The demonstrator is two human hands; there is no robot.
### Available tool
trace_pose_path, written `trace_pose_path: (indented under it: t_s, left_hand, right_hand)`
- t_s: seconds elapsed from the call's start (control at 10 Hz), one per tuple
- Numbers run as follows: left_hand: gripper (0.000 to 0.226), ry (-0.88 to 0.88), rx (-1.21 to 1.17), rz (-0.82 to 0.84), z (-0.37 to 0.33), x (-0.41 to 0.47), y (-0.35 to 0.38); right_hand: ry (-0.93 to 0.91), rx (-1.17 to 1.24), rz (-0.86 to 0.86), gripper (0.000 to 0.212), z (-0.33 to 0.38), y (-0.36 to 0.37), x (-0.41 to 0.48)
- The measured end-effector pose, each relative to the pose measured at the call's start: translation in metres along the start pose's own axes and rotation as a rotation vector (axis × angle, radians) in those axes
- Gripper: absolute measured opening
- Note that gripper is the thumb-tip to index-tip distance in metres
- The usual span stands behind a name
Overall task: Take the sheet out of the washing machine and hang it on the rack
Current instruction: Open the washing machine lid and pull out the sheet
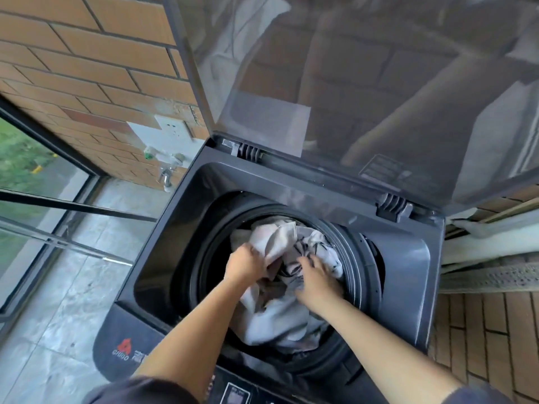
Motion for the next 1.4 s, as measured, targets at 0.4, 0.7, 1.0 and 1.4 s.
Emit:
trace_pose_path:
  t_s: [0.4, 0.7, 1.0, 1.4]
  left_hand:
    - [0.029, -0.007, -1.256, 0.417, -0.006, -0.042, -0.031]
    - [0.093, 0.496, -0.143, 0.224, -0.009, -0.049, -0.027]
    - [0.013, 0.53, -0.282, 0.181, -0.047, -0.067, -0.025]
    - [0.039, 0.503, -1.278, 0.306, -0.093, -0.139, -0.099]
  right_hand:
    - [-0.358, 0.321, -0.03, 0.044, 0.057, -0.015, -0.005]
    - [-0.363, 1.087, -0.09, 0.023, 0.029, -0.052, -0.066]
    - [-0.638, 1.055, -0.08, 0.049, 0.039, -0.086, -0.099]
    - [-0.277, 0.398, -0.191, 0.042, 0.039, -0.077, -0.07]
Point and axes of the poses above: each hand's wrist, its own x-axis towards the middle knuckle, its own y-axis out of the palm, z = x × y, the point moved 6 cm from there along x, towards the middle knuckle, and after that the axes turned 12 degrees about z, right-handed, at the moved point
